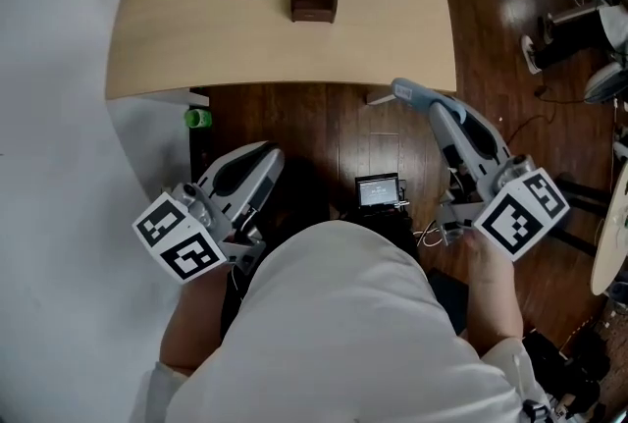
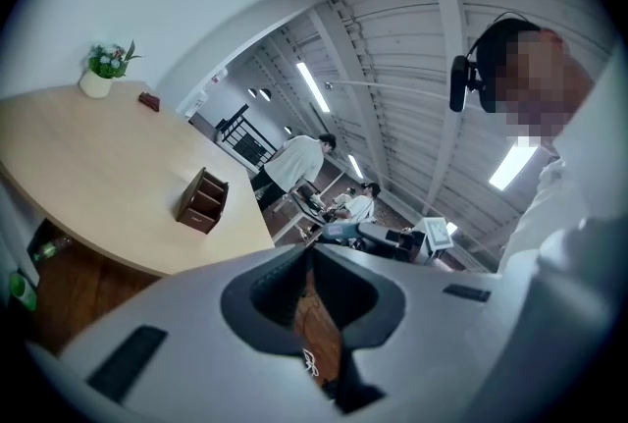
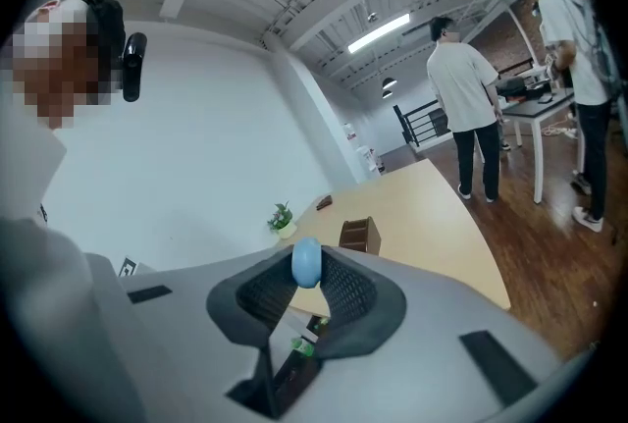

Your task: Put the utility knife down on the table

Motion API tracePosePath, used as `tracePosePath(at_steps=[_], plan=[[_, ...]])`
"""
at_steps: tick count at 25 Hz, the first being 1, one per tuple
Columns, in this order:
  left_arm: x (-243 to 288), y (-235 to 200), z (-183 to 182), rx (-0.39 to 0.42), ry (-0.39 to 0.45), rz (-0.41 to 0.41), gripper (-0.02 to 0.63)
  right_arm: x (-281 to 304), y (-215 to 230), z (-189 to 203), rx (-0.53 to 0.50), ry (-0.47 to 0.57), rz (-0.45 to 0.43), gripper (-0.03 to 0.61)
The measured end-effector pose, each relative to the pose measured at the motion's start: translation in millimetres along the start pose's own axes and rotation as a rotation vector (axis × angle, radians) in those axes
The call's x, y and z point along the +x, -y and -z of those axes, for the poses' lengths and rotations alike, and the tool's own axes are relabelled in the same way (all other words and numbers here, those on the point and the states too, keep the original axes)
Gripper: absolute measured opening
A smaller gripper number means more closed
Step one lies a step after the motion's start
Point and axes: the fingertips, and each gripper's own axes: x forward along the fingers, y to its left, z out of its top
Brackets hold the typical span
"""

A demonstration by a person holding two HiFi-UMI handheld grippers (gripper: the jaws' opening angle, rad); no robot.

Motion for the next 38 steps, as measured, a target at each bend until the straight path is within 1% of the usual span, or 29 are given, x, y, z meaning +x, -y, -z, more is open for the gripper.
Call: tracePosePath(at_steps=[4, 8, 11, 14, 17, 20, 24, 28, 31, 34, 38], plan=[[-6, -8, -10, 0.013, 0.007, -0.005, 0.003, 17, -2, -8, -0.053, -0.010, 0.005, 0.069], [-8, -35, -28, -0.001, 0.030, -0.010, 0.003, 72, 3, -14, -0.116, -0.051, -0.005, 0.069], [-10, -49, -34, -0.009, 0.049, -0.040, 0.003, 110, 6, -11, -0.180, -0.105, -0.034, 0.069], [-7, -60, -40, -0.019, 0.075, -0.086, 0.003, 151, 17, -1, -0.274, -0.182, -0.073, 0.069], [-1, -69, -41, -0.046, 0.101, -0.138, 0.003, 199, 34, 14, -0.398, -0.272, -0.113, 0.069], [6, -76, -42, -0.067, 0.112, -0.172, 0.003, 242, 52, 30, -0.507, -0.352, -0.126, 0.069], [7, -81, -39, -0.086, 0.130, -0.207, 0.003, 287, 64, 54, -0.609, -0.432, -0.151, 0.069], [5, -81, -37, -0.111, 0.143, -0.239, 0.003, 316, 71, 67, -0.665, -0.487, -0.165, 0.069], [5, -81, -38, -0.124, 0.149, -0.256, 0.003, 333, 78, 72, -0.736, -0.518, -0.154, 0.069], [4, -84, -34, -0.139, 0.149, -0.267, 0.003, 346, 82, 85, -0.852, -0.550, -0.145, 0.069], [3, -86, -33, -0.146, 0.144, -0.273, 0.003, 359, 82, 104, -1.039, -0.581, -0.134, 0.069]])
